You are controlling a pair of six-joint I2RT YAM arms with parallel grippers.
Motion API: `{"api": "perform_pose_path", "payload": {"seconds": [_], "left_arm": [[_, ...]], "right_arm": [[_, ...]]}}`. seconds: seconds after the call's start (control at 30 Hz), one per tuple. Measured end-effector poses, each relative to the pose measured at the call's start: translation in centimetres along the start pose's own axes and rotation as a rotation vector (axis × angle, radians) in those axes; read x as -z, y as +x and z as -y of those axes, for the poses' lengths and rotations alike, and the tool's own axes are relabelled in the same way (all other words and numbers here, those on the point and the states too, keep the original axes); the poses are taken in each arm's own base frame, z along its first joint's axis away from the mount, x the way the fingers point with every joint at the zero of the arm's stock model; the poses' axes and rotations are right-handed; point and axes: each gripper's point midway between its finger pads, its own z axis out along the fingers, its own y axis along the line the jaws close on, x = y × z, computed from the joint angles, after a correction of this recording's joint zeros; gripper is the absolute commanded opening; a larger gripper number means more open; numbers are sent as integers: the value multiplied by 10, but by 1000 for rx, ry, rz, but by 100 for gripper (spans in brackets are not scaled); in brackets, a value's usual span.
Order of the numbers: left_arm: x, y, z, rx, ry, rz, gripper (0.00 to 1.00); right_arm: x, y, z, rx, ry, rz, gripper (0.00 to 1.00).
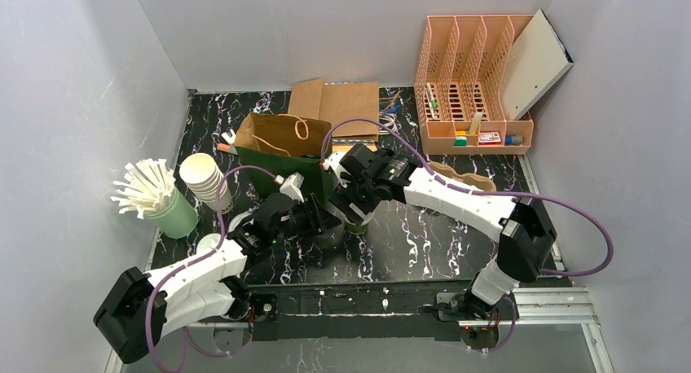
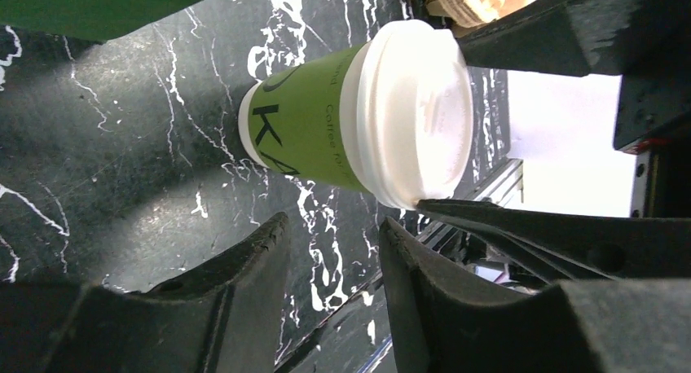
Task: Pack the takeout coffee
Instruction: Close the cup lid on the coffee cup.
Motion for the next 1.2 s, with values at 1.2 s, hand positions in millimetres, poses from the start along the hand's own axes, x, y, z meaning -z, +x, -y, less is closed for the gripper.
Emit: {"api": "perform_pose_path", "payload": {"seconds": [1.2], "left_arm": [[-22, -30, 13, 90, 99, 114, 14]], "right_arm": [[-1, 0, 1, -17, -2, -3, 86]]}}
